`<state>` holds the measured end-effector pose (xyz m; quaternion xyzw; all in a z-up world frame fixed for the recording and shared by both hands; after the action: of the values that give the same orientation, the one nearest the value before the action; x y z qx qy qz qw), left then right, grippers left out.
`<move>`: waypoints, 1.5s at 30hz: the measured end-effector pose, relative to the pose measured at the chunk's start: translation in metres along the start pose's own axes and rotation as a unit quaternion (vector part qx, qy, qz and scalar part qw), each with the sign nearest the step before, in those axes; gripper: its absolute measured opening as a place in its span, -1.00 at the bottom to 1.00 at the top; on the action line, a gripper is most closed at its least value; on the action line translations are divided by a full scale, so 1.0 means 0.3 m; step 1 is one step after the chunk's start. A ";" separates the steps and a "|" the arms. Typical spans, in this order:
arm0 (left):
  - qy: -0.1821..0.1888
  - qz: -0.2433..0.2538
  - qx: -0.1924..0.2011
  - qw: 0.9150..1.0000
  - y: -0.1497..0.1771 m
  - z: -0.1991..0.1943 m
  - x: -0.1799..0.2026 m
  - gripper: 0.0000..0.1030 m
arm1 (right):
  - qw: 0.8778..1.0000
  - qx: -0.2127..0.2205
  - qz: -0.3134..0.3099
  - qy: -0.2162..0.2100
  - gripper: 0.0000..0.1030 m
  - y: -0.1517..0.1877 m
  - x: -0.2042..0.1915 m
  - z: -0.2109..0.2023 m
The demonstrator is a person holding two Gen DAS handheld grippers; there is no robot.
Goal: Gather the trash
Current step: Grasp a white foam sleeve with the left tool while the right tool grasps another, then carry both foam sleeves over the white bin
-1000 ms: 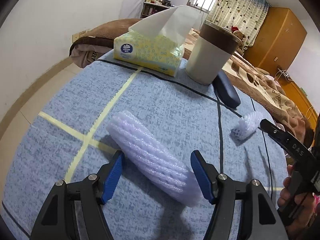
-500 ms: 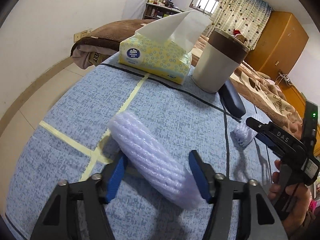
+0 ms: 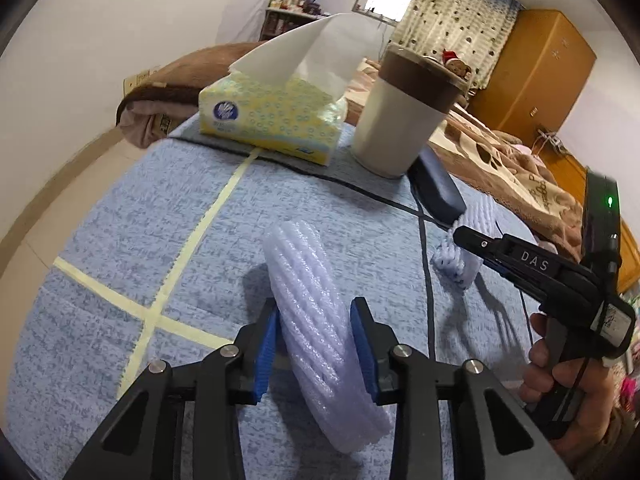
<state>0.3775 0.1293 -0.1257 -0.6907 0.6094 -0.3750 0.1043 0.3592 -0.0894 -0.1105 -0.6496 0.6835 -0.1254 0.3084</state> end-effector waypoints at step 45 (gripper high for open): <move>0.085 0.154 0.073 0.982 0.236 -0.446 0.641 -0.31 | 0.989 0.146 -0.013 0.026 -0.60 0.177 0.275 -0.637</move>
<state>0.2325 -0.0224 0.0000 -0.5448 0.6856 -0.4560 0.1587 0.2071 -0.2064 -0.0135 -0.6026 0.6574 -0.2450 0.3805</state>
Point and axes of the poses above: each gripper's, at about its wrist camera, not at the fingertips, and z roughly the way its jaws point, x to its right, y to its underside, the point moved 7 cm from there along z, roughly the way its jaws point, and after that the axes turned 10 degrees about y, right-handed, at the moved point
